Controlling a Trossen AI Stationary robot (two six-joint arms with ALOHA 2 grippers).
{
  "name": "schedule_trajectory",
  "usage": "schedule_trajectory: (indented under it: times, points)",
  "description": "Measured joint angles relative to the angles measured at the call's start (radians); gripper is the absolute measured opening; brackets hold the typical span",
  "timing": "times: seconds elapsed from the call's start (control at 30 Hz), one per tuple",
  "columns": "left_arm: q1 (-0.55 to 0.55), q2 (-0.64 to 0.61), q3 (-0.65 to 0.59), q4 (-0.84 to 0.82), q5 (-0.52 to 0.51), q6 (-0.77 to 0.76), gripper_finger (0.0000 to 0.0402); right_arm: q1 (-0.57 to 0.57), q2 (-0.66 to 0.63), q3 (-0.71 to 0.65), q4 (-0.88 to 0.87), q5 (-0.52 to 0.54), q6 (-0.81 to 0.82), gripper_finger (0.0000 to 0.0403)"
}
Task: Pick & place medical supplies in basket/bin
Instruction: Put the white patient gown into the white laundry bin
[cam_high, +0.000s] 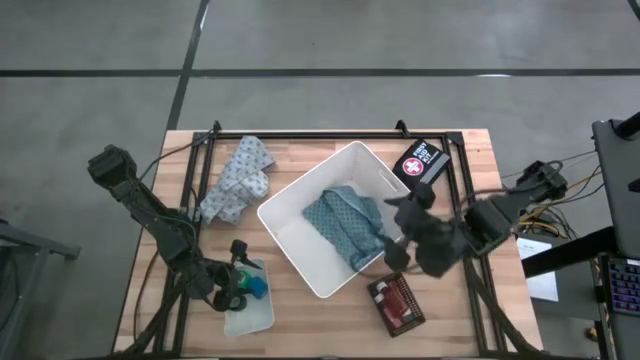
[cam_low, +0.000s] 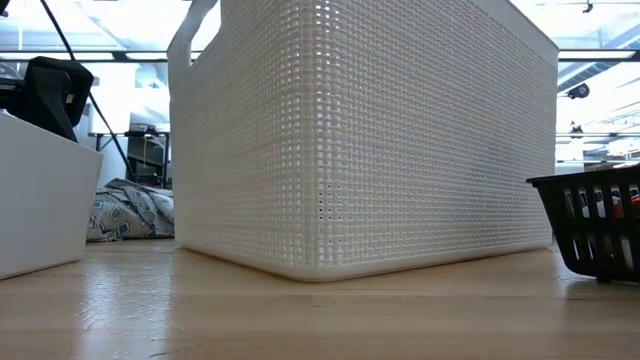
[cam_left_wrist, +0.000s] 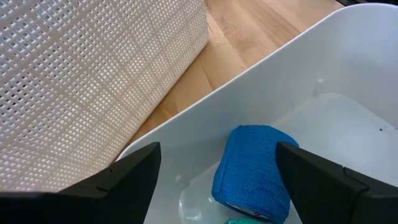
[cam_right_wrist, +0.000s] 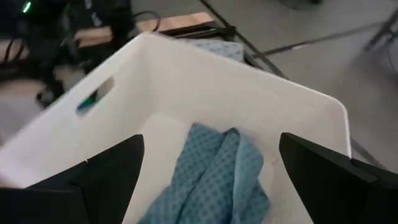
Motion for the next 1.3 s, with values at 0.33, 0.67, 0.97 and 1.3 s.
schedule_trajectory:
  times: [0.33,0.67,0.97,1.3]
  points:
    - [0.000,0.000,0.000,-0.001,0.000,0.000,0.0322,0.108,-0.028,-0.234,0.465,-0.116,-0.381,0.0368]
    - [0.000,0.000,0.000,-0.001,0.000,0.000,0.0322,0.107,-0.217,-0.411,0.732,-0.278,-0.584,0.0368]
    - [0.000,0.000,0.000,-0.001,0.000,0.000,0.0322,0.110,-0.512,-0.688,0.947,-0.236,-0.610,0.0368]
    - [0.000,0.000,0.000,-0.001,0.000,0.000,0.0322,0.128,-0.718,-1.021,1.208,-0.247,-0.609,0.0368]
